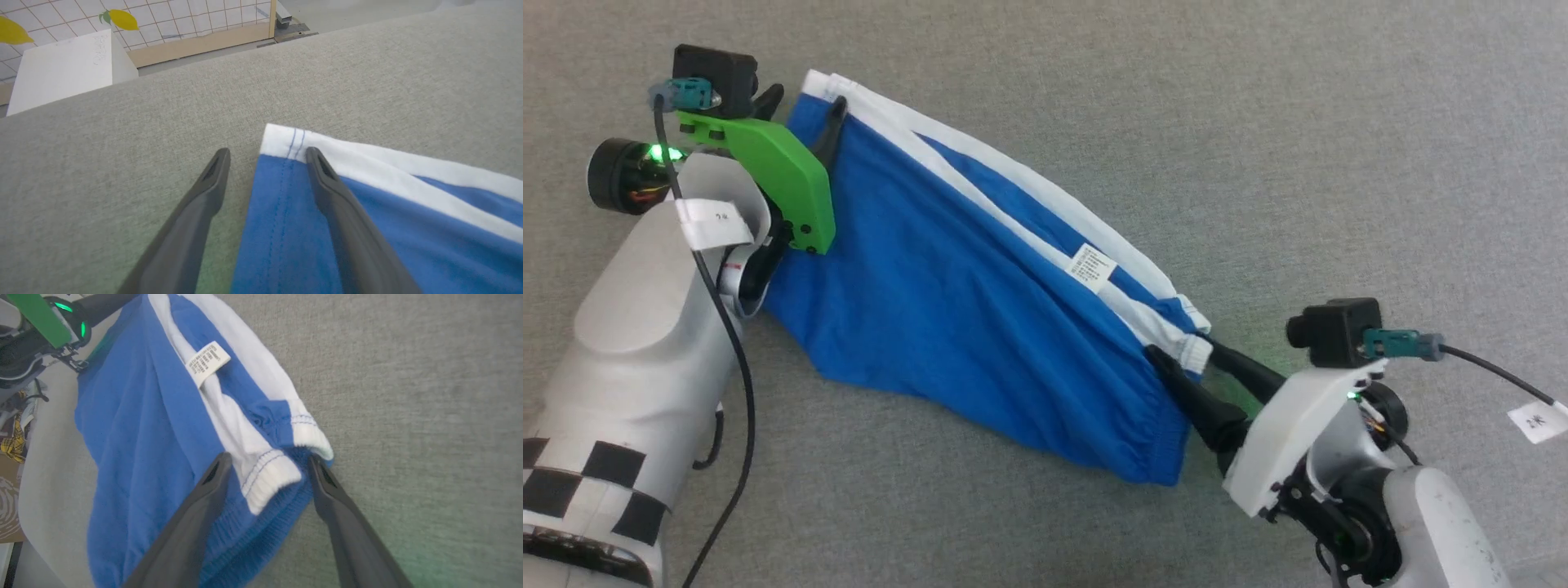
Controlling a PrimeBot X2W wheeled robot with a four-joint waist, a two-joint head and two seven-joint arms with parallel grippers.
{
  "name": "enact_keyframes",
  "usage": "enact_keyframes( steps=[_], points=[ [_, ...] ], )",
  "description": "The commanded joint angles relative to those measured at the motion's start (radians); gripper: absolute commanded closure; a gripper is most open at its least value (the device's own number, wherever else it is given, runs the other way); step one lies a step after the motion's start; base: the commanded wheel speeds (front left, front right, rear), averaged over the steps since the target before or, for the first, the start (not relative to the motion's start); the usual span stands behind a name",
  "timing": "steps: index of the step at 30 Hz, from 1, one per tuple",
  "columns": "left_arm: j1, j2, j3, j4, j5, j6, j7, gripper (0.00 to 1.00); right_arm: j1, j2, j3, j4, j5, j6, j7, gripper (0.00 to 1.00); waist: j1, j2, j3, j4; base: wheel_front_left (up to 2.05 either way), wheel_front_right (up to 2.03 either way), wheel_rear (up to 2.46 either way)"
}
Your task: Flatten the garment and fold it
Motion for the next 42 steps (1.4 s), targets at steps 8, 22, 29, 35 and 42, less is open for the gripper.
enact_keyframes(
  steps=[8, 22, 29, 35, 42],
  points=[
    [0.056, -0.029, 0.064, -0.023, -0.034, 0.033, -0.229, 0.00, 0.097, -0.017, -0.163, -0.097, -0.134, -0.011, -0.064, 0.00, 0.0000, 0.0000, -0.157, 0.088, 0.00, 0.00, 0.00],
    [0.542, 0.040, 0.292, -0.444, -0.001, 0.186, -0.340, 0.00, 0.310, -0.017, -0.181, -0.253, -0.245, -0.011, 0.078, 0.00, 0.0000, 0.0000, -0.304, 0.202, 0.00, 0.00, 0.00],
    [0.750, 0.030, 0.365, -0.617, 0.001, 0.241, -0.340, 0.00, 0.249, -0.017, -0.161, -0.142, -0.228, -0.011, 0.105, 0.00, 0.0000, 0.0000, -0.308, 0.227, 0.00, 0.00, 0.00],
    [0.850, 0.014, 0.394, -0.701, 0.021, 0.266, -0.340, 0.00, 0.138, -0.017, -0.177, 0.037, -0.271, -0.011, 0.119, 0.00, 0.0000, 0.0000, -0.293, 0.250, 0.00, 0.00, 0.00],
    [0.893, -0.002, 0.397, -0.725, 0.028, 0.270, -0.340, 0.00, 0.066, -0.017, -0.191, 0.182, -0.336, -0.011, 0.143, 0.00, 0.0000, 0.0000, -0.281, 0.271, 0.00, 0.00, 0.00]
  ],
)
